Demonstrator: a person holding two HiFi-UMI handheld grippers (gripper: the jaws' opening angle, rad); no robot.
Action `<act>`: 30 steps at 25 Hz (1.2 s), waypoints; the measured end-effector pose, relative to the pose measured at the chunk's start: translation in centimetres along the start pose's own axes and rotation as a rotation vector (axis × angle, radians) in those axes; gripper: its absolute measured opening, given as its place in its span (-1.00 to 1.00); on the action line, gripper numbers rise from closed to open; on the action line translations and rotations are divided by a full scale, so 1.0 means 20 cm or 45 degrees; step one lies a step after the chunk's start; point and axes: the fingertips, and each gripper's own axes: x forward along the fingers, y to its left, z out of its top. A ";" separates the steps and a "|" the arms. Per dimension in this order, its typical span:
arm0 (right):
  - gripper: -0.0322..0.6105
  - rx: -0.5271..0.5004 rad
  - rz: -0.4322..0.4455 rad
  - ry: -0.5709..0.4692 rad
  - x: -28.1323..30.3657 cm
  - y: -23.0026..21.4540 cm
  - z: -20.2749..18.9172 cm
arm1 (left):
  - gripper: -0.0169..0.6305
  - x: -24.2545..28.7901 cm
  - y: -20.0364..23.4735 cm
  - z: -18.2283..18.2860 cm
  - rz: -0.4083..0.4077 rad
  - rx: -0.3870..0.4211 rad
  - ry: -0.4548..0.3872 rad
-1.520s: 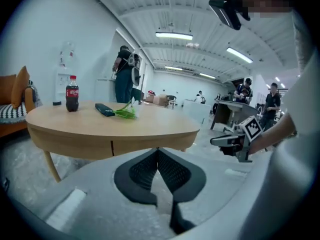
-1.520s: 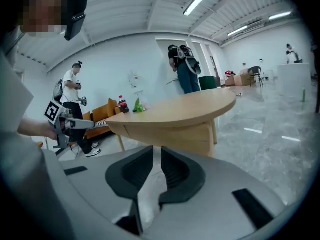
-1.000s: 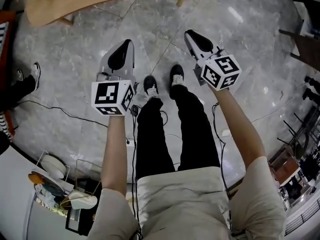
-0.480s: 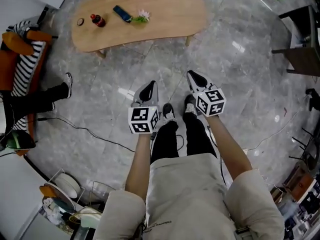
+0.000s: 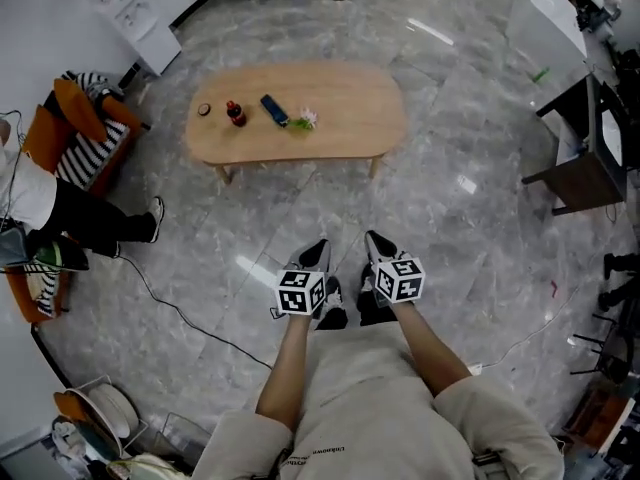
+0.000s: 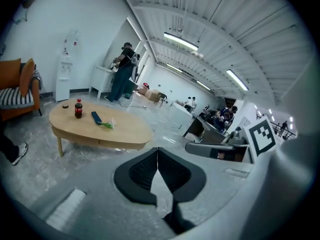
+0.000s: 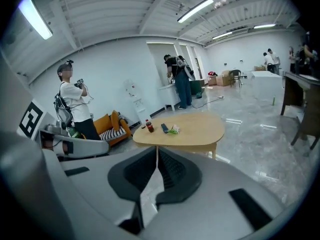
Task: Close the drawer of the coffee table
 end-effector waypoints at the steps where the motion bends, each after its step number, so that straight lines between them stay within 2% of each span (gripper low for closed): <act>1: -0.82 0.005 0.011 -0.011 -0.04 0.03 0.00 | -0.92 -0.02 -0.03 -0.01 -0.004 0.010 0.004; 5: -0.83 0.037 0.018 -0.062 -0.18 0.07 -0.01 | -0.91 -0.05 -0.16 0.00 -0.046 0.134 0.044; 7: -0.84 0.052 0.009 -0.075 -0.21 0.06 -0.03 | -0.92 -0.07 -0.19 0.04 -0.034 0.167 0.030; 10: -0.85 0.032 0.026 -0.063 -0.23 0.09 -0.06 | -0.91 -0.12 -0.21 0.05 0.005 0.154 -0.016; 14: -0.85 -0.014 0.019 -0.069 -0.25 0.10 -0.08 | -0.92 -0.13 -0.24 -0.02 0.001 0.200 0.029; 24: -0.85 -0.060 0.004 -0.101 -0.24 0.12 -0.02 | -0.91 -0.11 -0.20 0.12 0.025 0.199 -0.046; 30: -0.85 -0.053 -0.027 -0.136 -0.27 0.07 0.02 | -0.91 -0.06 -0.29 0.16 -0.020 0.251 -0.065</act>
